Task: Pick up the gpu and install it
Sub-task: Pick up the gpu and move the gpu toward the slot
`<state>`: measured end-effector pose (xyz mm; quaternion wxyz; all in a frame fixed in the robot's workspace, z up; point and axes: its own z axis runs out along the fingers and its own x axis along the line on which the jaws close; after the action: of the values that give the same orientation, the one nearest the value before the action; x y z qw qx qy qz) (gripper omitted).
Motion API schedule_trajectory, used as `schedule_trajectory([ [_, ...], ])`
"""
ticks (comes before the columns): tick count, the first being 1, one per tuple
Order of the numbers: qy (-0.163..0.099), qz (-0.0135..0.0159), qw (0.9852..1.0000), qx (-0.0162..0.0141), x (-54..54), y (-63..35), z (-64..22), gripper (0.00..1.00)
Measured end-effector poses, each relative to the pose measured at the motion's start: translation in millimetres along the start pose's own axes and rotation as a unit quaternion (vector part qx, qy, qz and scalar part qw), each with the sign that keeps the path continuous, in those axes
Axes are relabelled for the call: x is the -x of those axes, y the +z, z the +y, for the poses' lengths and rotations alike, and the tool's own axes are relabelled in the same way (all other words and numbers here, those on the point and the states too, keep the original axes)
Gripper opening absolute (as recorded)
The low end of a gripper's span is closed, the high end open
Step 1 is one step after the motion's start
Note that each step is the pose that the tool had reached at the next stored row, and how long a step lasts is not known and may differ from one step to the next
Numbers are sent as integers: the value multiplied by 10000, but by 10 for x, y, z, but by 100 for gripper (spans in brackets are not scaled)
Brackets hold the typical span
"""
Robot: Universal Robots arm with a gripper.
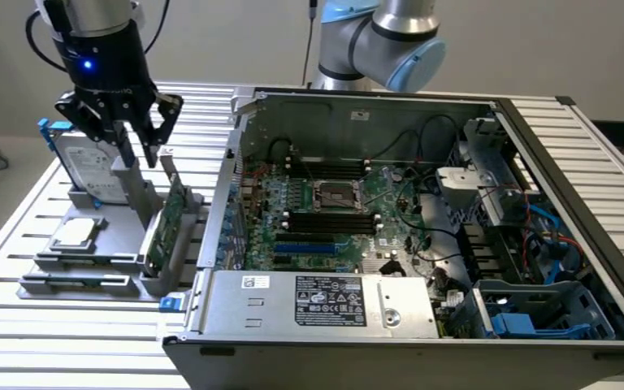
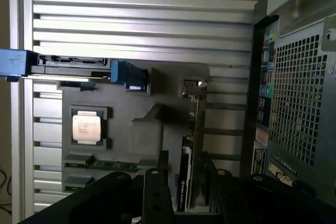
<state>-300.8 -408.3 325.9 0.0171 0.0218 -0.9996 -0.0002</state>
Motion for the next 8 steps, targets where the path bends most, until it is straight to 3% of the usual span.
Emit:
schedule_trajectory([
  [8,-4,2,10000,0,-5,145,-144,36],
])
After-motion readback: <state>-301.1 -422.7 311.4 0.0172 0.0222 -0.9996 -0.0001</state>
